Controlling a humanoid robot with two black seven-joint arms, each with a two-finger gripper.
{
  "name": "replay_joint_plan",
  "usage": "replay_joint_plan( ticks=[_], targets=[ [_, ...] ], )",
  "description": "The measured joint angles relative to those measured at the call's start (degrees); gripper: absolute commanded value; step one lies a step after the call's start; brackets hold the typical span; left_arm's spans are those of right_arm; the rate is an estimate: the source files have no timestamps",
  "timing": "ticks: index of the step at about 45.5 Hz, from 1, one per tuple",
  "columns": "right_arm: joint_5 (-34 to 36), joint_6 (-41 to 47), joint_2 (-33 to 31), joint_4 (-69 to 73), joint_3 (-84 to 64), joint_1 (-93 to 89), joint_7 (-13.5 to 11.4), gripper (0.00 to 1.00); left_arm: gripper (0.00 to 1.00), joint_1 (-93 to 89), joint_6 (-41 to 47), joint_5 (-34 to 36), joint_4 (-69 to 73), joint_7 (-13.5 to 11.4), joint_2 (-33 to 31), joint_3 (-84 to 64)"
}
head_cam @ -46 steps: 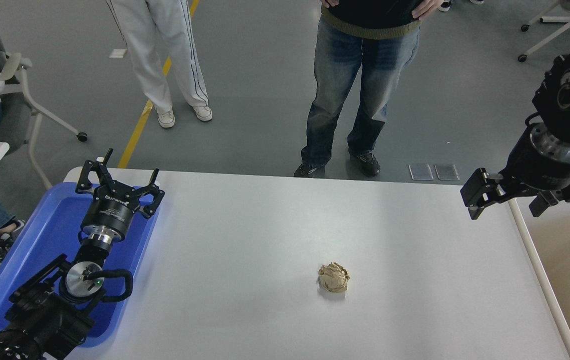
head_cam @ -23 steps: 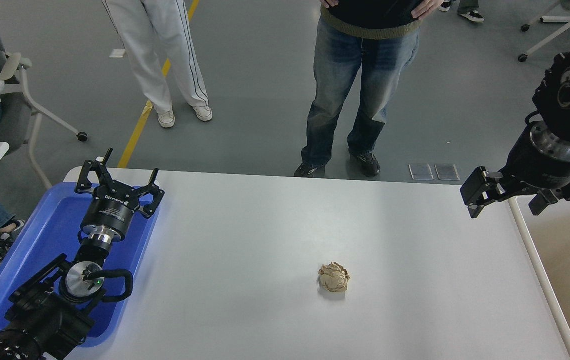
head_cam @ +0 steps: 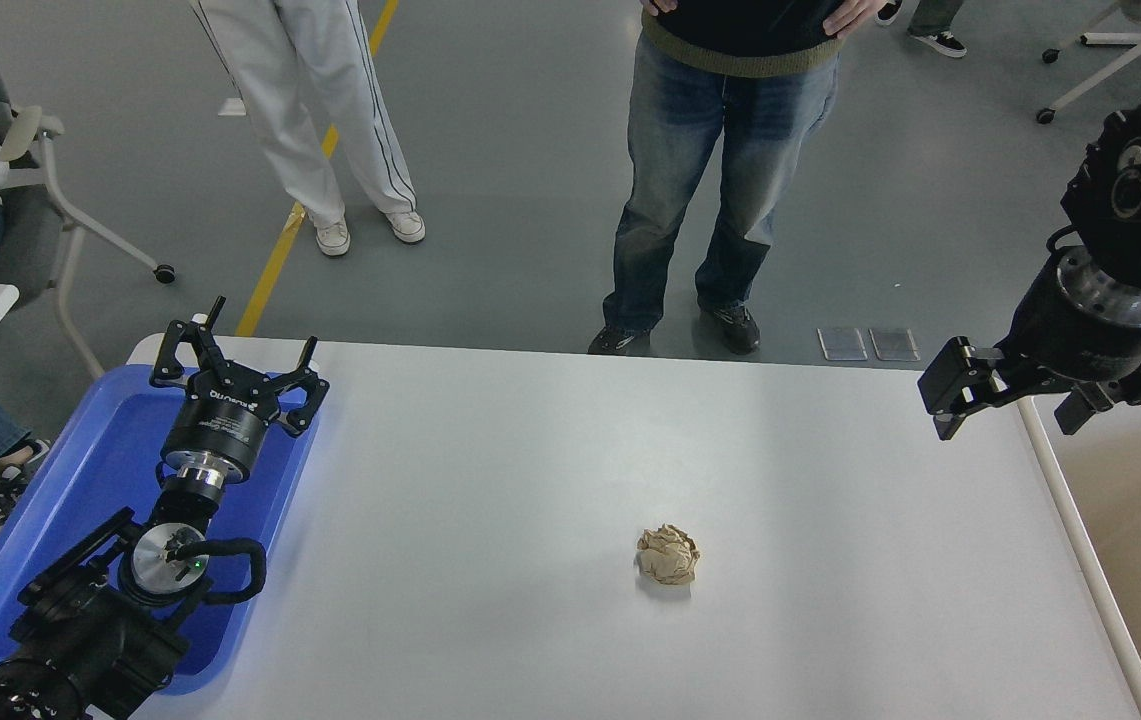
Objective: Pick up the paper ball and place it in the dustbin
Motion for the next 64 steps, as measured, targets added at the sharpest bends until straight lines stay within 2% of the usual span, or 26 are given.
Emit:
replay_joint_plan(
  ticks=[24, 41, 64],
  targets=[
    [0.03, 0.00, -0.23, -0.49, 3.96, -1.68, -0.01, 1.00, 1.00, 0.00, 0.00, 0.00, 0.00, 0.00, -0.02, 0.00],
    [0.95, -0.09, 1.87, -1.35, 9.81, -8.11, 0.00, 1.00, 1.00, 0.00, 0.00, 0.00, 0.00, 0.00, -0.02, 0.00],
    [1.14, -20.34, 4.96, -2.94, 13.84, -19.27, 0.00, 1.00, 1.00, 0.00, 0.00, 0.03, 0.00, 0.00, 0.00, 0.00]
  ],
)
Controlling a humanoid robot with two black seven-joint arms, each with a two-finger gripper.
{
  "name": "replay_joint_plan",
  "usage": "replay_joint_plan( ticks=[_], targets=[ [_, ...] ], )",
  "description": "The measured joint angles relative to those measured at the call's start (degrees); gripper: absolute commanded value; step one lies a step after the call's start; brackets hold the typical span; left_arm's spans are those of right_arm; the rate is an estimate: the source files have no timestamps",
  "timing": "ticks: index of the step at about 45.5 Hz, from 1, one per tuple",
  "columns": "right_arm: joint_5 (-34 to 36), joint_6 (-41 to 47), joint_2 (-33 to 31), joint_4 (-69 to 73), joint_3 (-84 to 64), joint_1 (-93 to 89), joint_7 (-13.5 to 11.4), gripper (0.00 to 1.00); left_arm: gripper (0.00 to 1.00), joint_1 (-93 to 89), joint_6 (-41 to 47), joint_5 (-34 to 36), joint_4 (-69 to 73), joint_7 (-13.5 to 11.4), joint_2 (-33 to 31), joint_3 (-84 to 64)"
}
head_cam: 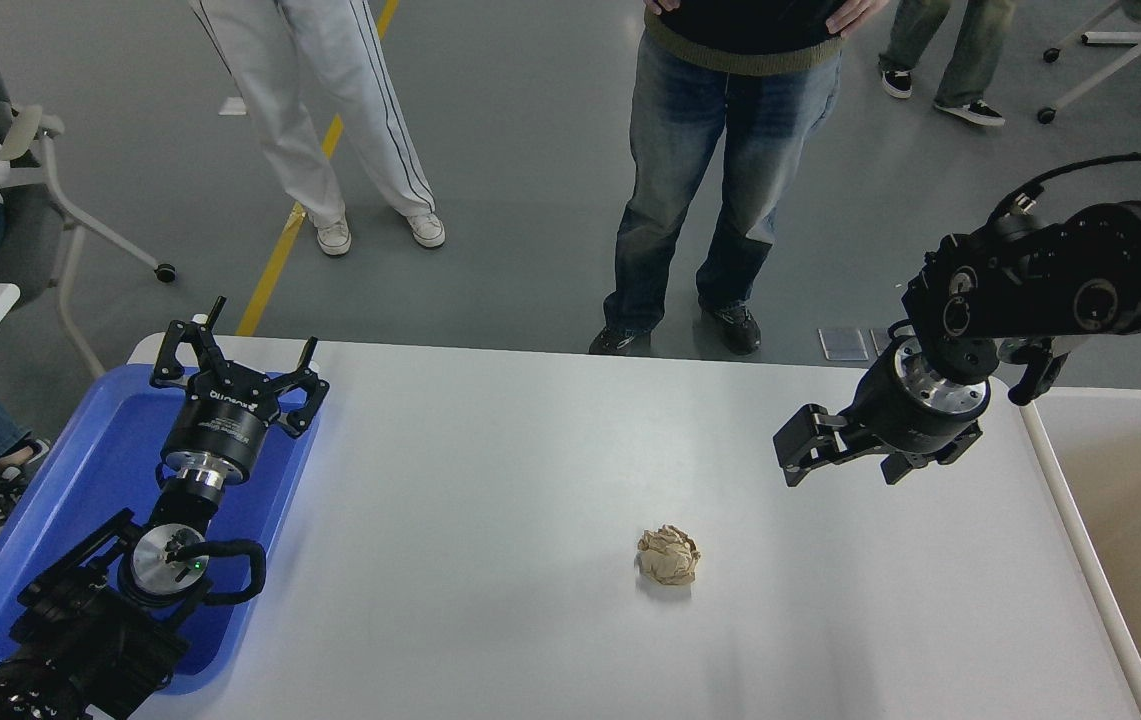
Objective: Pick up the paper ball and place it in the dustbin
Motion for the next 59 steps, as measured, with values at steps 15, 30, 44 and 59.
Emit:
replay_joint_plan(
  ticks=[15, 30, 44, 59],
  targets=[
    [-0.74, -5.75, 5.57, -2.60, 4.72, -5.84, 0.02, 1.00, 1.00, 0.00, 0.00, -0.03, 0.00, 0.00, -0.02, 0.00],
    [-8.59, -6.67, 9.72, -4.42, 11.10, -10.09, -0.09, 1.00, 1.00, 0.00, 0.00, -0.03, 0.00, 0.00, -0.06, 0.00],
    [-16.64, -6.65, 13.87, -10.43, 15.48, -15.06, -1.20, 1.00, 1.00, 0.00, 0.00, -0.02, 0.00, 0.09, -0.06, 0.00],
    [-19.26, -6.49, 15.68, -17.50, 16.24, -20.41, -4.03, 1.00, 1.00, 0.00, 0.00, 0.00, 0.00, 0.09, -0.04, 0.00]
  ],
)
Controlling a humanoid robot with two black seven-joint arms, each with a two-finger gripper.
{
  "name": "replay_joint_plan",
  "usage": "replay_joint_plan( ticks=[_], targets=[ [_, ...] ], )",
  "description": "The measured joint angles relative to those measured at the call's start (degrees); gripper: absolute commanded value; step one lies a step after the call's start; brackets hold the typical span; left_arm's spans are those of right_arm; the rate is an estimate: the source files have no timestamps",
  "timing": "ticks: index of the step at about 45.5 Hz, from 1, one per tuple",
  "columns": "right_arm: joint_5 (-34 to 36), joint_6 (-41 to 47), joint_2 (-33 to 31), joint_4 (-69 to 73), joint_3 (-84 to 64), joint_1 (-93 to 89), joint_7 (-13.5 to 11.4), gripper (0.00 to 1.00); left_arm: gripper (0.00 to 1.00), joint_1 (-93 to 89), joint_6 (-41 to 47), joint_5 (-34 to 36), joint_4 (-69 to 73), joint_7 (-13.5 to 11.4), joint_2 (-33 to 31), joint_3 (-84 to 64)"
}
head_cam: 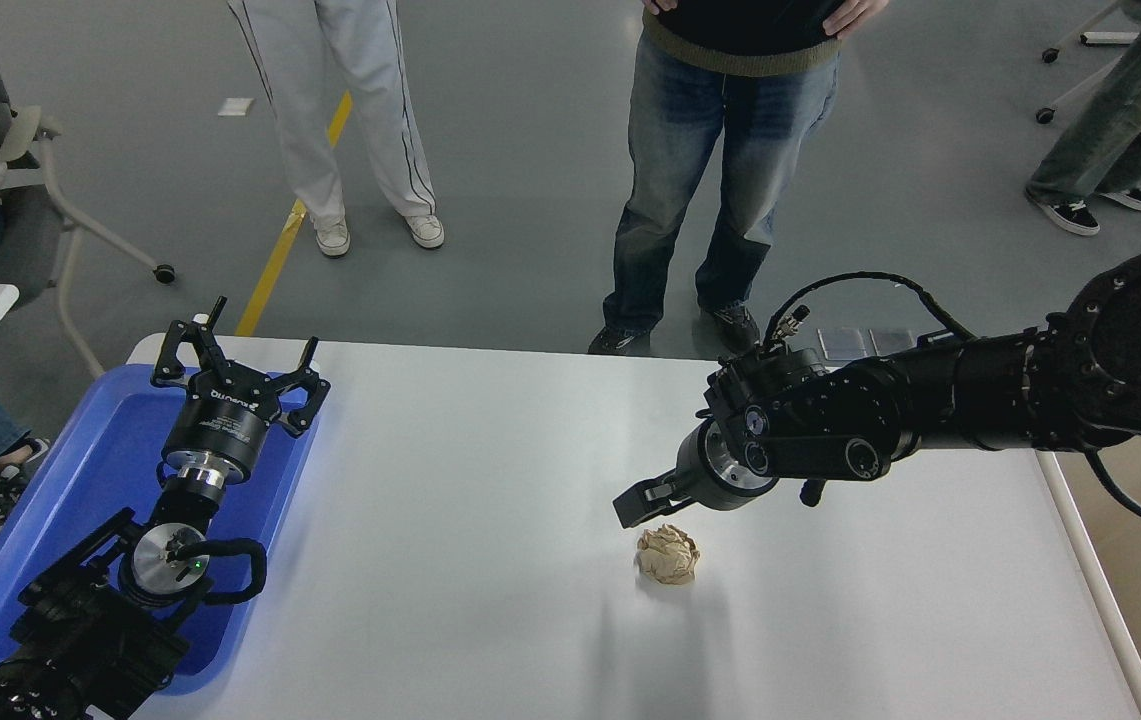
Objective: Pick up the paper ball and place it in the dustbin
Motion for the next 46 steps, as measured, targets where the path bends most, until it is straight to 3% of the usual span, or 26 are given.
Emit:
replay_joint_plan(
  ticks=[46],
  targets=[
    [-1.78, -2.35, 0.48, -8.28, 4.83, -12.42, -1.06, 1.00, 1.00, 0.00, 0.00, 0.01, 0.00, -0.07, -0.05, 0.00]
  ],
)
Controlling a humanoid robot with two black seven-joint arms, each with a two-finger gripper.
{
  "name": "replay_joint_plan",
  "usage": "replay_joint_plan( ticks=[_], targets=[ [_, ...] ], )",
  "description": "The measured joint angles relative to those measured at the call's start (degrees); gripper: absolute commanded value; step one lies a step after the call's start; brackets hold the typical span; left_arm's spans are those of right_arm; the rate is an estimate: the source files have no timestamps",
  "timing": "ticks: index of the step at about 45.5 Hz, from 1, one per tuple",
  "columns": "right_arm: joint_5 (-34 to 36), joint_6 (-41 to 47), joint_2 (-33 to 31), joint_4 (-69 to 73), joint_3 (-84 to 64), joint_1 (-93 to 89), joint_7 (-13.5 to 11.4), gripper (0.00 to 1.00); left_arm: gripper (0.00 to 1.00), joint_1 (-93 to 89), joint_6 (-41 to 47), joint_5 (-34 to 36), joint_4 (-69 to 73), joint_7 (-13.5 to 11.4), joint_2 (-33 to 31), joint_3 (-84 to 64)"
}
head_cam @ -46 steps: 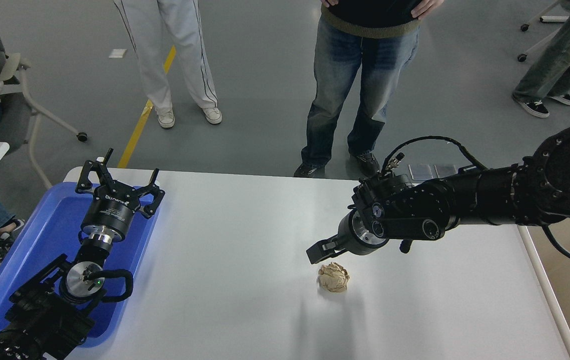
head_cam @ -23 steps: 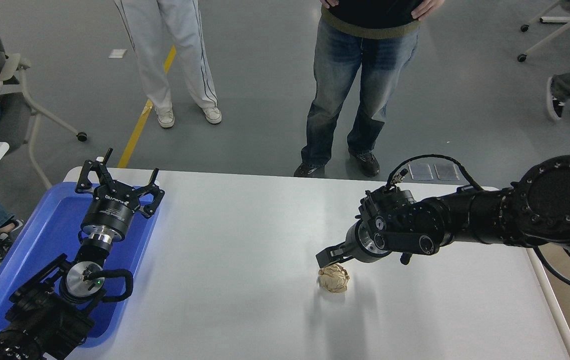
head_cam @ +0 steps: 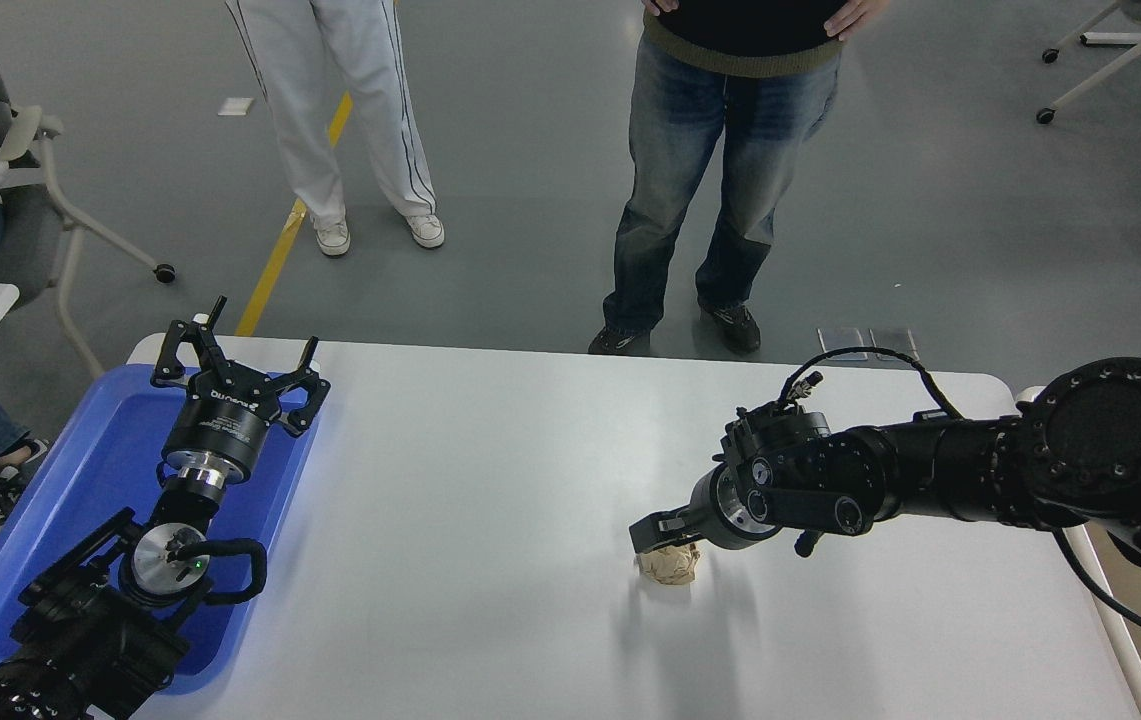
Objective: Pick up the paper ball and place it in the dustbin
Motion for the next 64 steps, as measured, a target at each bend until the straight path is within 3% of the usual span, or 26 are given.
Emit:
replay_joint_plan(
  ticks=[32, 37, 44, 53, 56, 60, 64],
  targets=[
    [-0.02, -3.53, 0.00, -0.20, 2.10, -3.21, -0.01, 0.94, 1.00, 0.00, -0.03, 0.00, 0.00, 0.00, 0.00, 0.00],
    [-0.02, -4.25, 0.00, -0.21, 2.17, -3.50, -0.01, 0.89, 1.00, 0.00, -0.03, 0.00, 0.00, 0.00, 0.00, 0.00],
    [-0.02, -4.83, 0.00, -0.19, 2.23, -3.86, -0.01, 0.75, 1.00, 0.00, -0.03, -0.01, 0.00, -0.02, 0.00, 0.00],
    [0.04, -5.15, 0.00, -0.03, 2.27, -4.30, -0.01, 0.74, 1.00, 0.00, -0.03, -0.02, 0.00, -0.03, 0.00, 0.00],
    [0.05, -5.21, 0.00, -0.01, 2.27, -4.39, -0.01, 0.66, 1.00, 0.00, -0.03, -0.02, 0.00, -0.03, 0.00, 0.00],
    [0.06, -5.22, 0.00, 0.04, 2.28, -4.47, -0.01, 0.39, 1.00, 0.00, -0.04, -0.02, 0.00, -0.03, 0.00, 0.00],
    [0.10, -5.16, 0.00, 0.18, 2.28, -4.63, -0.01, 0.19, 1.00, 0.00, -0.07, -0.02, -0.01, -0.03, 0.00, 0.00]
  ],
)
